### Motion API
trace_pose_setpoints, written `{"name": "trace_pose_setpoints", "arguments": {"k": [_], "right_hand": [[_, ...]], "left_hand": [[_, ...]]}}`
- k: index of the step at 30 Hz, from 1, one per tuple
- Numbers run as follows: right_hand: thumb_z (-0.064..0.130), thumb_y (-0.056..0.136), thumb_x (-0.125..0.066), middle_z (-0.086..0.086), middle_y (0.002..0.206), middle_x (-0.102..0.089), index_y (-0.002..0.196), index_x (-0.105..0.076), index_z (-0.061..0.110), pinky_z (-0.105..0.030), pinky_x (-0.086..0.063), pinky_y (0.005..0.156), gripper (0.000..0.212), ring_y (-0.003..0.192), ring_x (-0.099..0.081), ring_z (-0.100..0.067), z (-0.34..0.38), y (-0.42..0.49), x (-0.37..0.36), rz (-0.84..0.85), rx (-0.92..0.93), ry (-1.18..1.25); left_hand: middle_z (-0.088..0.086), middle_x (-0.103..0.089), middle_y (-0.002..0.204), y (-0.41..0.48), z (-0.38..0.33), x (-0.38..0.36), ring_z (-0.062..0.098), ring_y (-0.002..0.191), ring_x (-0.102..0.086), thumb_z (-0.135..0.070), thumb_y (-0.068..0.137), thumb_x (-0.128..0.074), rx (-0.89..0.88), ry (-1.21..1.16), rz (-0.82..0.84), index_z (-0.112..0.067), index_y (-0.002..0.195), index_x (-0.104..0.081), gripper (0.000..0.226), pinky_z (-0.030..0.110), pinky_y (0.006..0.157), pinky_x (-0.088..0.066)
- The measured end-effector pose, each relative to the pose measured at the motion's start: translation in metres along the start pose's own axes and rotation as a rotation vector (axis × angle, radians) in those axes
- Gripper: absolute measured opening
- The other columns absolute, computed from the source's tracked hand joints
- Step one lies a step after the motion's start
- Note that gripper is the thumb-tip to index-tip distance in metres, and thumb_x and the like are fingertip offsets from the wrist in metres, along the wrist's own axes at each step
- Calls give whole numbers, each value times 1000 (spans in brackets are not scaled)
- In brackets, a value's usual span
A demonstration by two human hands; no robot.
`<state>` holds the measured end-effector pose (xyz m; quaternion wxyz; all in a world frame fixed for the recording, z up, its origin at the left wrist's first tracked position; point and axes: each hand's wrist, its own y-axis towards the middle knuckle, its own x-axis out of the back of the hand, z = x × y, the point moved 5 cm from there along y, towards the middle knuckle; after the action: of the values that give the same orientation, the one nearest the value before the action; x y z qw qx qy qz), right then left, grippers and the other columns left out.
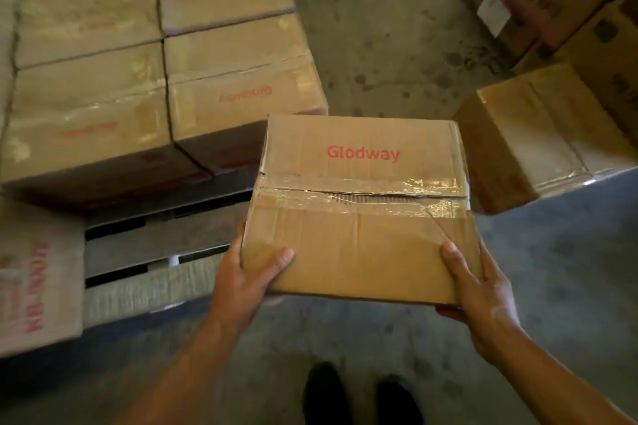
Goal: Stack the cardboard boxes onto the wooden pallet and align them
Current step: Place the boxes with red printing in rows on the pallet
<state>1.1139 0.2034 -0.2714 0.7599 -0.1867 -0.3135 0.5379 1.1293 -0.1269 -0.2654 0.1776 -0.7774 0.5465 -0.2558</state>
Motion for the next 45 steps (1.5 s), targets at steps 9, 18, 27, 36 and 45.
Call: {"name": "trace_pose_setpoints", "arguments": {"k": [9,18,27,36,45], "right_hand": [[59,85,-65,-1,125,-52,152,-32,48,-49,-62,69,76,104,-60,-30,-19,-37,-136,222,55,-171],[58,87,-62,4,124,-47,153,-29,48,-47,-60,71,74,105,-55,-25,-39,-93,-298,365,95,-201],[61,96,-48,-1,137,-48,152,-26,54,-60,-57,85,60,118,-54,-31,-67,-111,-400,371,162,-278],[83,80,-37,4,148,-51,127,-27,76,-62,-49,99,48,127,-53,-32,-91,-107,-440,298,236,-309],[72,94,-40,2,149,-49,146,-25,61,-63,-51,96,55,127,-53,-32,-95,-108,-443,285,264,-316]], "left_hand": [[-6,-63,121,-39,66,134,23,105,-67,-29,69,-82,93,-230,-189,-50,128,-48,72,53,72,-62],[-7,-59,130,-14,114,293,23,116,-61,-27,75,-81,104,-263,-325,-47,136,-49,72,56,73,-61],[-11,-57,120,27,148,380,25,118,-57,-30,72,-86,127,-285,-596,-38,126,-52,65,59,78,-60],[9,-36,138,47,167,378,22,108,-45,-33,61,-95,242,-240,-1135,-18,121,-40,83,45,91,-58],[13,-41,139,52,179,382,30,115,-53,-40,64,-93,309,-226,-1072,-10,128,-46,85,42,98,-54]]}}
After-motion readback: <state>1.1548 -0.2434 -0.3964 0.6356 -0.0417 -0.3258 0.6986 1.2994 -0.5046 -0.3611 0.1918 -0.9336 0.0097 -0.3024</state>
